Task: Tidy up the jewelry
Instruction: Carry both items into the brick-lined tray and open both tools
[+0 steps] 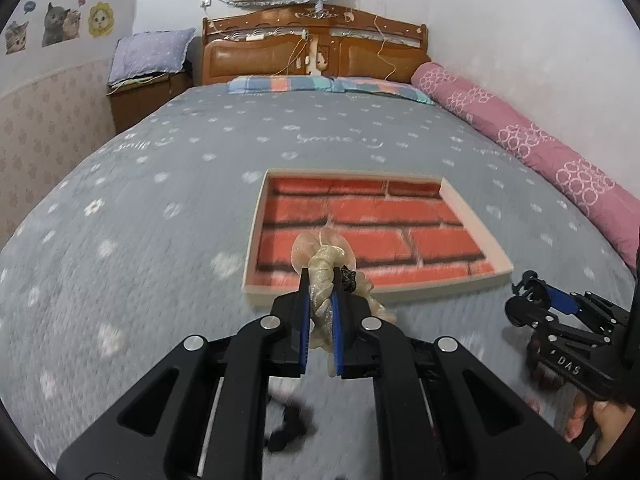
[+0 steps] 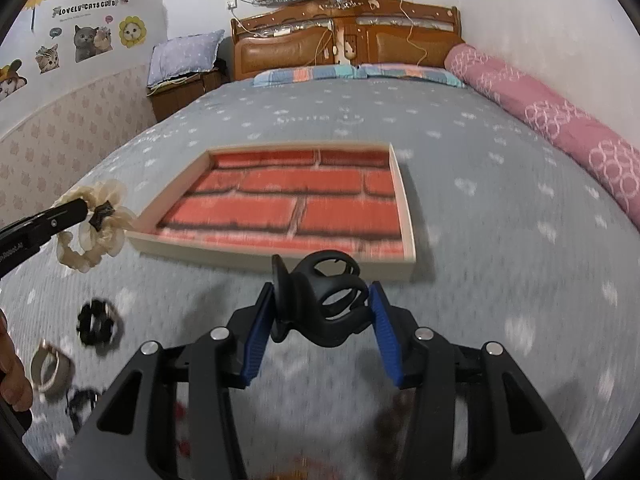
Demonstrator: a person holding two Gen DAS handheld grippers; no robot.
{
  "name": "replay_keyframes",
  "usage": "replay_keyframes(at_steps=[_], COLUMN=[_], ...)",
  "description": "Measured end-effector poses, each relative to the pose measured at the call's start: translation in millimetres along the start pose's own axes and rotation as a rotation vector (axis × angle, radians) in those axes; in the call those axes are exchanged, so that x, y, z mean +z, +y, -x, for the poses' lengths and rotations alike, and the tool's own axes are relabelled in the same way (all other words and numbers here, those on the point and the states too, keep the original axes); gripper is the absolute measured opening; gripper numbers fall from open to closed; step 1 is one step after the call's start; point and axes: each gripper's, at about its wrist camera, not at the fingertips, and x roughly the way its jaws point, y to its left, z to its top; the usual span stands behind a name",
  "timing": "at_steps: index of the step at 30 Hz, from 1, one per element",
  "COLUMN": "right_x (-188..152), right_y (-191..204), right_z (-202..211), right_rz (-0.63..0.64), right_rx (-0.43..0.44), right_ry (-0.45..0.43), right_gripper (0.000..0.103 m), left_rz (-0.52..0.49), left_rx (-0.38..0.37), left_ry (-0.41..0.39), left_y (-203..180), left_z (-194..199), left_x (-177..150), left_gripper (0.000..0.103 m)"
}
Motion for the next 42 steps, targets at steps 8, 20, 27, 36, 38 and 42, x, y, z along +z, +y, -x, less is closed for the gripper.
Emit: replay_keyframes(at_steps=[8,20,27,36,38,42], right_x=[62,132,139,133,133,132], right_y=[0,-14,-24,-24,-26,-24], right_z=[-46,-158,-203,-224,-228,-229], right_rz=[0.007,-0.041,-0.056,-0.038,-0.046,-0.036], right_rx=[-0.015,-0.055,-0.083,-0.094,-0.091,-0.084], right_ry=[-0.026,0.033,0.145,0.246,0.266,0.286], right_gripper=[0.047,0.047,0.047,0.047,0.048,0.048], left_rz=[0.024,0.060,0.123,0.043,0.039,0.037], left_rx=[-0.011,0.029,-0.014,0.066,0.068,0.076], left_ry=[0.007,0.150,0.289,0.380,0.386,0.389], left_y=[-9,6,20,9,9,10], left_z=[-65,-203,-250,-275,-274,-273], left_x=[55,96,101,100,100,102], left_gripper=[0.007,0.007,0.007,0.008,0.010,0.015])
